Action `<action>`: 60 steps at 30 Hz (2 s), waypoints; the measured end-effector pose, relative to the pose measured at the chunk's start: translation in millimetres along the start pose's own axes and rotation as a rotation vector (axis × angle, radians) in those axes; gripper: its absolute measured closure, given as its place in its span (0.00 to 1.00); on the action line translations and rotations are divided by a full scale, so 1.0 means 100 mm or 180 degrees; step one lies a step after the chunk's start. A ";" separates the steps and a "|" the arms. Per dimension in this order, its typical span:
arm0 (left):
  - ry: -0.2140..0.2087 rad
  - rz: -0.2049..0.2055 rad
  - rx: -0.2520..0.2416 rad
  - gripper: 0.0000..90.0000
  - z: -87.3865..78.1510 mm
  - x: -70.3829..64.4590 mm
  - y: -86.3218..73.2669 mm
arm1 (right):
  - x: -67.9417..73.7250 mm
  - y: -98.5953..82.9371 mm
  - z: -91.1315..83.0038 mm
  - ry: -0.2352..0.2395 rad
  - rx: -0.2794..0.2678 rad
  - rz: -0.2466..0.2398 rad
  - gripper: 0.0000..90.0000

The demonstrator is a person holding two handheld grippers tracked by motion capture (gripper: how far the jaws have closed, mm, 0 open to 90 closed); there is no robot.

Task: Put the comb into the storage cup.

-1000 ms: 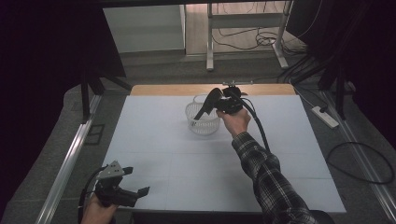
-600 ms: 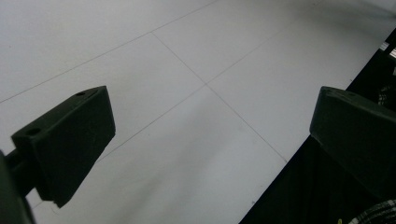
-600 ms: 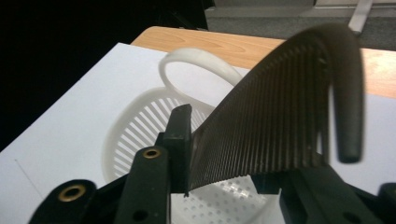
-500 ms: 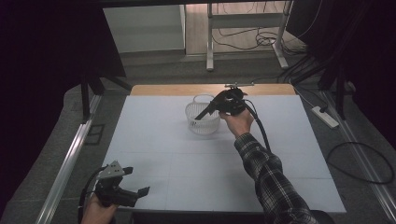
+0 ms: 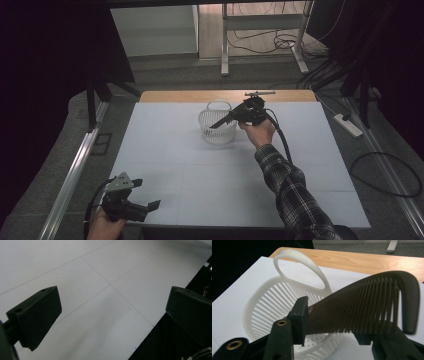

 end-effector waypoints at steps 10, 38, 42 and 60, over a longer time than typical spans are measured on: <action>0.0001 0.0010 0.0007 0.00 0.00 0.00 0.00 | -0.01 -0.02 0.01 -0.0029 0.0078 -0.0062 0.42; 0.0004 0.0022 0.0019 0.00 0.01 -0.01 0.00 | -0.06 -0.02 -0.11 -0.0131 0.0194 -0.0251 0.15; 0.0003 0.0018 0.0016 0.00 0.00 0.00 0.00 | -0.05 -0.04 -0.13 -0.0107 0.0208 -0.0281 0.14; 0.0000 0.0019 0.0016 0.00 0.00 0.00 0.00 | -0.04 -0.12 -0.23 -0.0033 0.0321 -0.0344 0.11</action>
Point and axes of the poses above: each handheld gripper's, and its own axes: z roughly forward along the jaws, y roughly out of its top, x roughly to its left, the point moved 3 cm from there along z, roughly forward along the jaws, and after that the axes turned 3 degrees about y, right-handed, at the moved point
